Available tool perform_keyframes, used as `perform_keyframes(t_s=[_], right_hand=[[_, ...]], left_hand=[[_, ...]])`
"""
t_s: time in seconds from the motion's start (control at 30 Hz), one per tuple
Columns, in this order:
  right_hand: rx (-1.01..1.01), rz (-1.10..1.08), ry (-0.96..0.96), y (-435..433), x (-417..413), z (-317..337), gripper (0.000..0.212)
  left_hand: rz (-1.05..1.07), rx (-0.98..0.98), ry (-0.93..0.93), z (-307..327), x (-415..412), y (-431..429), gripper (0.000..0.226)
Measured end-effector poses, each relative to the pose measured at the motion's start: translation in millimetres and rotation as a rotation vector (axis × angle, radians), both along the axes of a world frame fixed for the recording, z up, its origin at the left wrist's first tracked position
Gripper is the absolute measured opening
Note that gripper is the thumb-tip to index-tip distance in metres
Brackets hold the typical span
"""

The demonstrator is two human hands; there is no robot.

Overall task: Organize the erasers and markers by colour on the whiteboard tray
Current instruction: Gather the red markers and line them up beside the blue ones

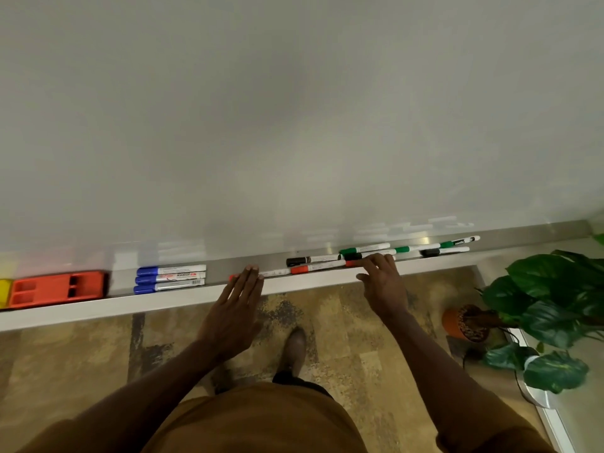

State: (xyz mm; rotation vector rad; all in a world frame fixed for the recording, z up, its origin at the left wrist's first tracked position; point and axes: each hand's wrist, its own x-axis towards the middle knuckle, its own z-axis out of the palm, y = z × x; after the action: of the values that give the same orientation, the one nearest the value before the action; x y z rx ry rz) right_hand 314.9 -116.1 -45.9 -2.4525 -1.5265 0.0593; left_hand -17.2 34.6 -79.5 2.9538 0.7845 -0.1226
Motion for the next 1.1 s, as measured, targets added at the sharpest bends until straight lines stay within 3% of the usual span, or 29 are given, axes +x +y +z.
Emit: perform_keyframes(t_s=[0.2, 0.33, 0.77, 0.9, 1.1], right_hand=[[-0.141, 0.090, 0.018, 2.4, 28.8, 5.2, 0.029], [-0.087, 0.130, 0.034, 13.2, 39.0, 11.1, 0.016], [-0.148, 0.322, 0.005, 26.1, 57.2, 3.8, 0.018], [-0.188, 0.365, 0.021, 24.3, 67.7, -1.4, 0.030], [-0.132, 0.366, -0.024, 25.3, 73.3, 0.5, 0.024]], left_hand=[[0.027, -0.021, 0.026, -3.1, -6.0, 5.7, 0.092], [0.054, -0.020, 0.015, -3.4, -1.3, 3.6, 0.091], [0.127, 0.016, -0.002, -3.8, 12.2, -9.1, 0.089], [0.152, 0.010, 0.002, -2.6, 13.5, -9.8, 0.090], [0.156, 0.034, 0.014, -2.4, 14.8, -9.9, 0.089]])
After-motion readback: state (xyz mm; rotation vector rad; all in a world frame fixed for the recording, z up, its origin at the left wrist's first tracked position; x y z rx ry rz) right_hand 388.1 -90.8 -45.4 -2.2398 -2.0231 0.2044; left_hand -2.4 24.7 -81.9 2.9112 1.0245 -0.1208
